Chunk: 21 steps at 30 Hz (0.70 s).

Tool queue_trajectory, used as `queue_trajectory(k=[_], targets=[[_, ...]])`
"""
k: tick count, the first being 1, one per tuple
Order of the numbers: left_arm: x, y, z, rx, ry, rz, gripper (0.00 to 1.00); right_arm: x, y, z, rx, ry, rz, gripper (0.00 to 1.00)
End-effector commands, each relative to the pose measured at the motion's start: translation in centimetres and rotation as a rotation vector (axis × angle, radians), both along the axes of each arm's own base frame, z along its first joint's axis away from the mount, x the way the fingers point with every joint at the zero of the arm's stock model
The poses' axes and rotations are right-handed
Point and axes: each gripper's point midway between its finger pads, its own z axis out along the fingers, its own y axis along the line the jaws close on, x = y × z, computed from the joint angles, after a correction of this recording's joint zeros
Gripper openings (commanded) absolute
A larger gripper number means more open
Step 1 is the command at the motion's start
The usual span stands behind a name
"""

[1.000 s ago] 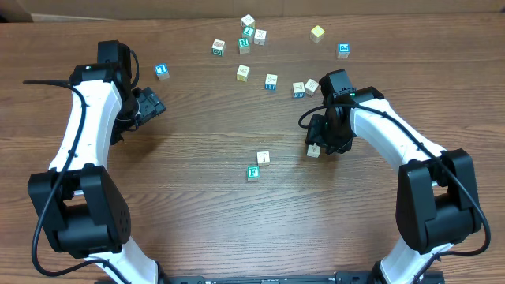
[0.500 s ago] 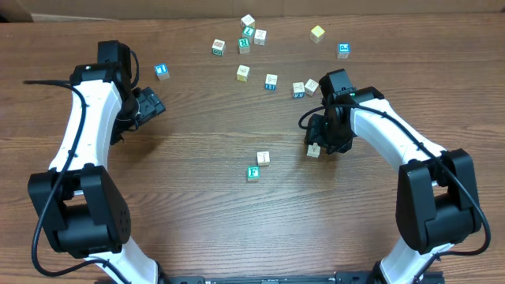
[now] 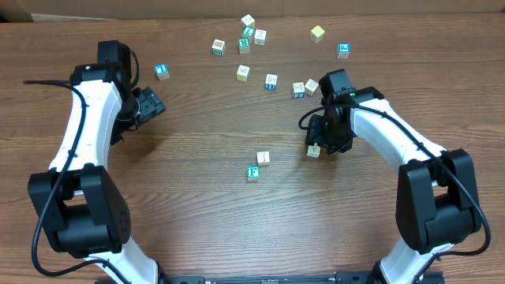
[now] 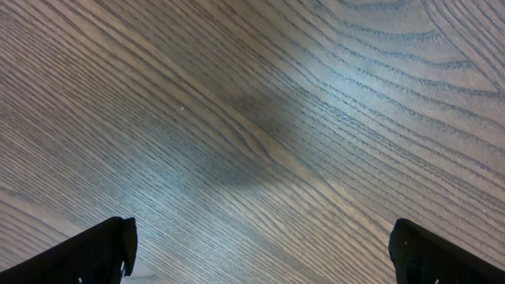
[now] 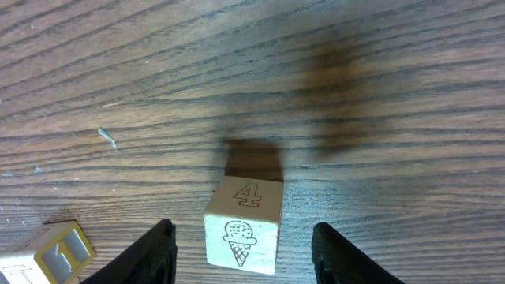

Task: Form a circle

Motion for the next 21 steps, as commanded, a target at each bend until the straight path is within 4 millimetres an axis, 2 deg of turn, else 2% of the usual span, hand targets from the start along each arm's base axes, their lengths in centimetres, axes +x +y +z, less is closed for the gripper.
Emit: queue_trajectory(k=[1, 7, 14, 21], targets=[[0.5, 0.2, 0.6, 0.015, -0.018, -0.009, 1.00, -0.2, -0.1, 0.0, -0.011, 0.000, 0.004, 0.52], [0.5, 0.2, 0.6, 0.015, -0.018, -0.009, 1.00, -0.5, -0.1, 0.0, -0.014, 0.010, 0.005, 0.52], [0.5, 0.2, 0.6, 0.015, -0.018, -0.009, 1.00, -0.8, -0.1, -0.1, -0.010, 0.025, 0.005, 0.42], [0.5, 0.2, 0.6, 0.015, -0.018, -0.009, 1.00, -1.3, -0.1, -1.1, -0.004, 0.031, 0.006, 0.45]])
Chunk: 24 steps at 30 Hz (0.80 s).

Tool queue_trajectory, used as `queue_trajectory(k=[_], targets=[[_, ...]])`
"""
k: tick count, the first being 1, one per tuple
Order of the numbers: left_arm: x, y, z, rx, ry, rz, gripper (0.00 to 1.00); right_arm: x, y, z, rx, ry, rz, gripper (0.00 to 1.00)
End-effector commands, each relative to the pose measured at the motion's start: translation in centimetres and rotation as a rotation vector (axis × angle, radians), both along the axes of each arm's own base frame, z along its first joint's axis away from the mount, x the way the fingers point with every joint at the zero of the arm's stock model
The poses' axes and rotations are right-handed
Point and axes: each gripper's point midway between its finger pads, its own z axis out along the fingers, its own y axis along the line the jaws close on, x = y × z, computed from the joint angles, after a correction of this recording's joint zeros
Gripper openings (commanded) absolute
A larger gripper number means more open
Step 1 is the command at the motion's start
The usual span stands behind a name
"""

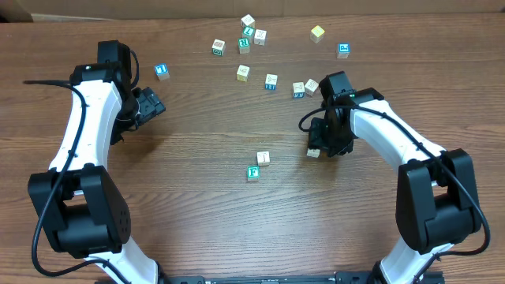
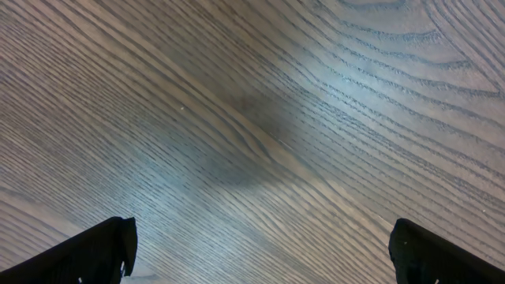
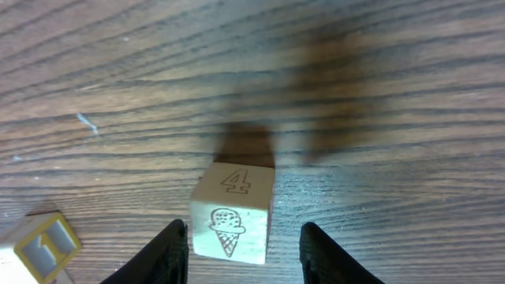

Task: Form a circle

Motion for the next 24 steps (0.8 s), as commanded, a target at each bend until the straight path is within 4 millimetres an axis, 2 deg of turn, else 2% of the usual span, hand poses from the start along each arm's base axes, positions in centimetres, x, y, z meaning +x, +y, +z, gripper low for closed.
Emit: queue_trajectory(k=[1, 13, 22, 24], targets=[[0.52, 0.24, 0.60, 0.015, -0.018, -0.010, 1.00, -0.47, 0.08, -0.82, 0.002, -0.003, 0.005, 0.45], [0.52, 0.24, 0.60, 0.015, -0.018, -0.010, 1.00, 0.26, 0.28, -1.20, 0.013, -0.042, 0.005, 0.43], [0.52, 0.24, 0.60, 0.015, -0.018, -0.010, 1.00, 0.34, 0.64, -1.11, 0.033, -0.043, 0.007, 0.31], [0.52, 0.24, 0.60, 0.015, -0.018, -0.010, 1.00, 0.40, 0.65, -0.80, 0.032, -0.041, 0.007, 0.23]])
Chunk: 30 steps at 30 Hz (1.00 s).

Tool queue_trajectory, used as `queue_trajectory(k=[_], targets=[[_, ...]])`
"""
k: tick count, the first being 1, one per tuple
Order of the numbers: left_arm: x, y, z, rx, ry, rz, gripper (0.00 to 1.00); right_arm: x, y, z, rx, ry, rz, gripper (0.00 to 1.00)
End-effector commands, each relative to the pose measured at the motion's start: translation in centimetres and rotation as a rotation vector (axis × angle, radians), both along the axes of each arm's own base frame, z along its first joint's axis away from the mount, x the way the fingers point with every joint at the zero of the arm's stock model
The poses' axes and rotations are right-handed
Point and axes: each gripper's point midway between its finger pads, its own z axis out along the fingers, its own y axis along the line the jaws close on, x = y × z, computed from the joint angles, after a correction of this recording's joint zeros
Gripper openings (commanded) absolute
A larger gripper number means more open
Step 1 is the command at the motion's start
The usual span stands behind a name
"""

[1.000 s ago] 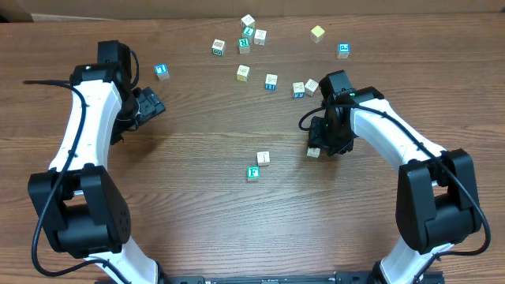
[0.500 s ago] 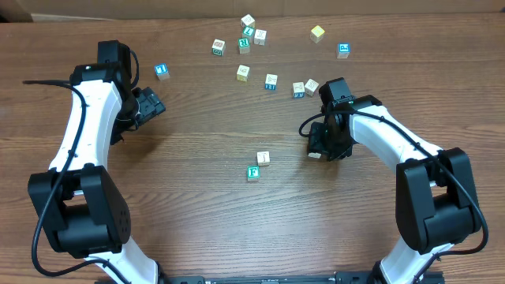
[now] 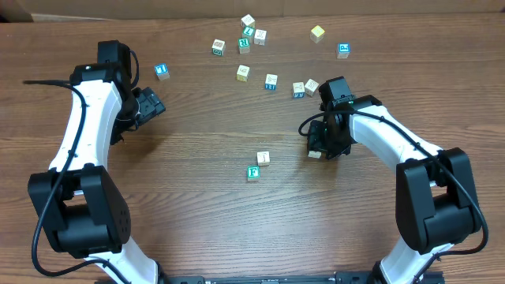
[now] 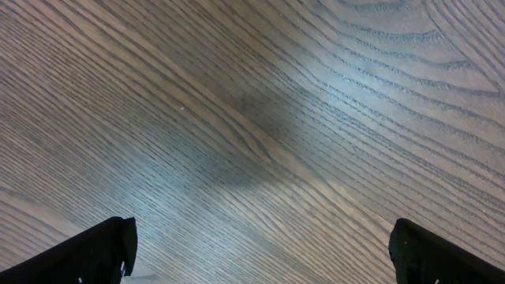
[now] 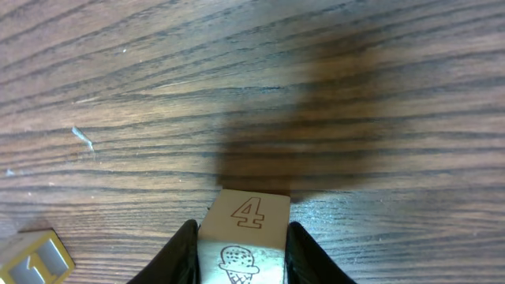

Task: Form a circle

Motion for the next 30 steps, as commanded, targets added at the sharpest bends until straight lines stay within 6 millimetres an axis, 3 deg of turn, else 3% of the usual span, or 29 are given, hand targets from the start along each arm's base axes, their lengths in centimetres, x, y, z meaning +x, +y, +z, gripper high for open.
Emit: queue_trajectory(k=[1, 8, 17, 30], targets=[[0.5, 0.2, 0.6, 0.015, -0.018, -0.010, 1.00, 0.1, 0.3, 0.7, 0.008, 0.000, 0.005, 0.22], [0.5, 0.2, 0.6, 0.015, -0.018, -0.010, 1.00, 0.1, 0.8, 2.3, 0.005, 0.013, 0.014, 0.18], [0.5, 0.2, 0.6, 0.015, -0.018, -0.010, 1.00, -2.1, 3.1, 2.2, -0.011, 0.061, 0.065, 0.18], [0.5, 0.2, 0.6, 0.015, -0.018, -0.010, 1.00, -4.2, 3.6, 2.2, -0.007, 0.138, 0.070, 0.18]])
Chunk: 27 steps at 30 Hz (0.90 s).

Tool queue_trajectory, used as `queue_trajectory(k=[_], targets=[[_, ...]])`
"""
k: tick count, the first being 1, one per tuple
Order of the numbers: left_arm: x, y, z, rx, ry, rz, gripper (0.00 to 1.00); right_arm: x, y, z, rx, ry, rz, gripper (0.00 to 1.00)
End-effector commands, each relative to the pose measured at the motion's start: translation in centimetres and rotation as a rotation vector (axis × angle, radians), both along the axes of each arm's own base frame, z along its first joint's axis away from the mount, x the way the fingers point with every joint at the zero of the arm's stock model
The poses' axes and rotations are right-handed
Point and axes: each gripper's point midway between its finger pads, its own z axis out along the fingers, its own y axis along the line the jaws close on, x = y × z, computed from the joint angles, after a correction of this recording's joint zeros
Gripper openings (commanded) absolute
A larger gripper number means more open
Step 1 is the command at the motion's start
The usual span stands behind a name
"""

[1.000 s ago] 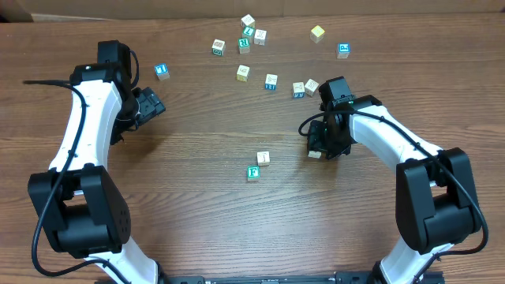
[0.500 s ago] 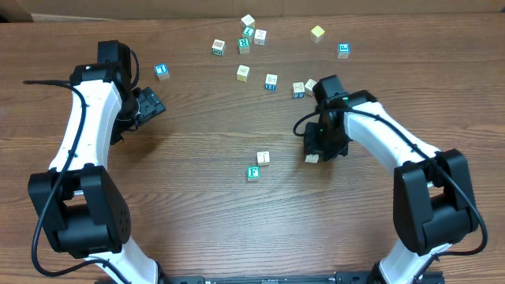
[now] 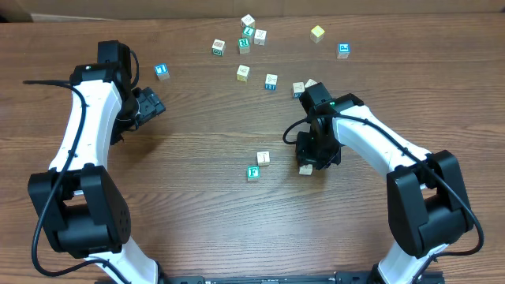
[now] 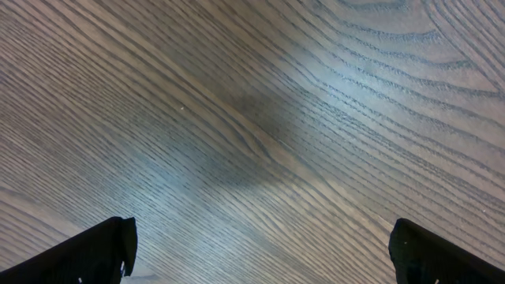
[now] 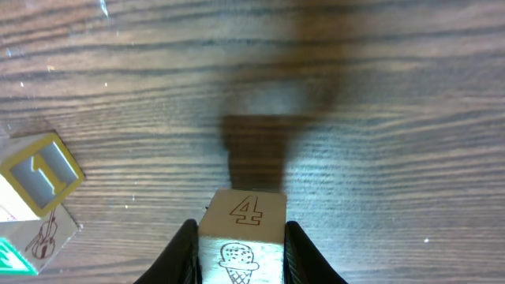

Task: Form a circle

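Observation:
My right gripper (image 5: 241, 254) is shut on a wooden block (image 5: 241, 235) marked "4" with an ice-cream cone; its shadow falls on the table ahead of it. In the overhead view this block (image 3: 305, 169) sits under the right gripper (image 3: 310, 160), just right of a plain block (image 3: 263, 158) and a green "F" block (image 3: 252, 173) at mid-table. The wrist view shows a yellow-framed "1" block (image 5: 39, 173) to the left. My left gripper (image 3: 148, 105) is open over bare wood at the left; its fingertips (image 4: 99, 248) have nothing between them.
Several loose letter blocks lie scattered along the back of the table, among them a blue one (image 3: 162, 72), a yellow one (image 3: 317, 33) and a pair (image 3: 298, 89) just behind the right arm. The table (image 3: 197, 205) is dark wood.
My right gripper, still shut on the "4" block, has moved left and toward the front, closer to the two mid-table blocks. The left arm has not moved.
My right gripper stood open around the "4" block on the table right of centre. Its fingers then stood narrower around it, then shut on it. Now the block is held nearer the plain and "F" blocks. The left gripper stayed open throughout.

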Motion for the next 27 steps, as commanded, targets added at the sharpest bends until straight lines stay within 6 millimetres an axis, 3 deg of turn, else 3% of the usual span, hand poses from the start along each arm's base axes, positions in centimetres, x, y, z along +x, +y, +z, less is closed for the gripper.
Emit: queue_trajectory(k=[1, 8, 15, 22, 25, 27], targets=[[0.52, 0.24, 0.60, 0.015, -0.018, -0.010, 1.00, 0.38, 0.71, 0.91, 0.023, -0.021, 0.004, 0.18], [0.52, 0.24, 0.60, 0.015, -0.018, -0.010, 1.00, -0.09, 0.93, 0.91, 0.018, -0.009, 0.015, 0.21], [0.52, 0.24, 0.60, 0.015, -0.018, -0.010, 1.00, 0.09, 0.96, 0.90, 0.018, -0.017, 0.019, 0.36], [0.52, 0.24, 0.60, 0.015, -0.018, -0.010, 1.00, -0.24, 0.82, 0.89, 0.012, -0.004, 0.019, 0.45], [0.52, 0.24, 0.60, 0.015, -0.018, -0.010, 1.00, -0.35, 0.75, 0.81, 0.010, 0.000, 0.019, 0.52], [0.52, 0.24, 0.60, 0.015, -0.018, -0.010, 1.00, -0.33, 0.61, 0.75, 0.002, -0.003, 0.019, 0.66]])
